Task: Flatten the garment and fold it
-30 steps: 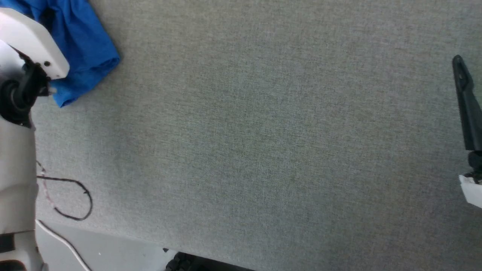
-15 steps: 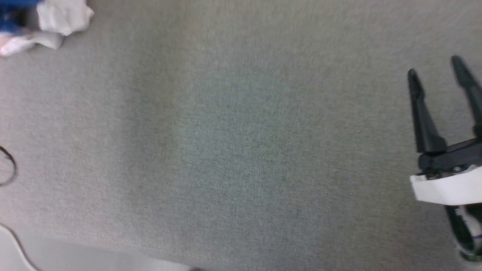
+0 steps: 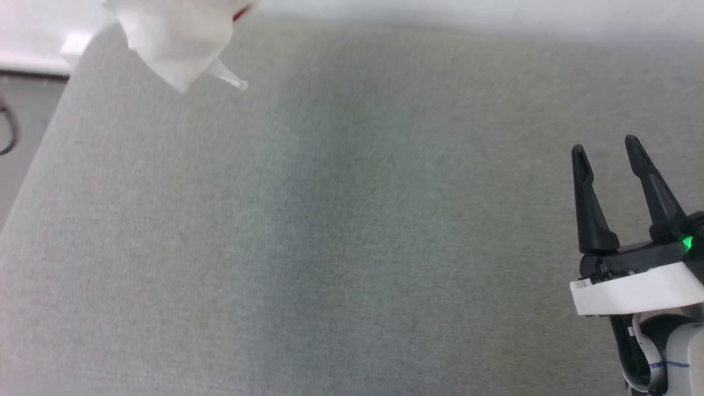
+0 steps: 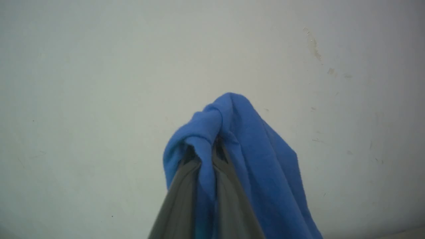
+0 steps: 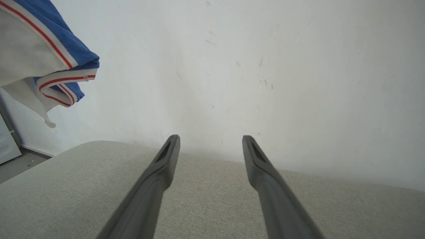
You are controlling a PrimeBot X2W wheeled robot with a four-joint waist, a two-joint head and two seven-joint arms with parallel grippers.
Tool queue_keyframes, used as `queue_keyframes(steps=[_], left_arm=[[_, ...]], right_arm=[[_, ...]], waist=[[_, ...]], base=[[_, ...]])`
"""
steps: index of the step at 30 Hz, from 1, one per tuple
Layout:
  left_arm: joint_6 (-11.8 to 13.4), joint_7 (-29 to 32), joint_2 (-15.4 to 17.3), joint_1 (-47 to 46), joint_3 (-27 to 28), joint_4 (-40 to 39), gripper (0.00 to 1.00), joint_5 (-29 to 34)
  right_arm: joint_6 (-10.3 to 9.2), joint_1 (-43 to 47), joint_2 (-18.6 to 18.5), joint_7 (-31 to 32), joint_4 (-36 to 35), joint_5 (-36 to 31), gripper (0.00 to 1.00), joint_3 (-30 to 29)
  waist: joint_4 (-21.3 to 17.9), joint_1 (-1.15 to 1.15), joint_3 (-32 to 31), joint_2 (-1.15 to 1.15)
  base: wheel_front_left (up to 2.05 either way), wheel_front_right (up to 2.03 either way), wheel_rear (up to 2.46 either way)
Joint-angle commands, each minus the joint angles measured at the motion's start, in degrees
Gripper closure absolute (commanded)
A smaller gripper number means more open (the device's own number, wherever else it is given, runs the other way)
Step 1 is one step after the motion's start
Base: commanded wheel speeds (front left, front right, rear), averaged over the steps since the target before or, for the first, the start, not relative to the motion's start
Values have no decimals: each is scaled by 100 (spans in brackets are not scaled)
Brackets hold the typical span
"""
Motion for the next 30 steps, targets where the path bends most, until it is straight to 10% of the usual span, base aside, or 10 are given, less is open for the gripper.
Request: queue_keyframes(steps=[1,22,30], left_arm=[[-29,48,-160,-133,-91,23,100,-52],[116,845,-2161,1781,-1704,-425,100,-1016],[520,96,-2517,3271,-2230,-168,100,-1058]], right_arm=[[-12,34,41,-51,42,-27,0,-22],[-12,113,177,-89,100,-38,0,-336],[-12,1,181,-91,140,71,0,-198]], waist=[[-266,2,-400,0],[-1278,2,-595,0],[-1568,2,-249,0]], base=[[0,0,0],[0,0,0],[0,0,0]])
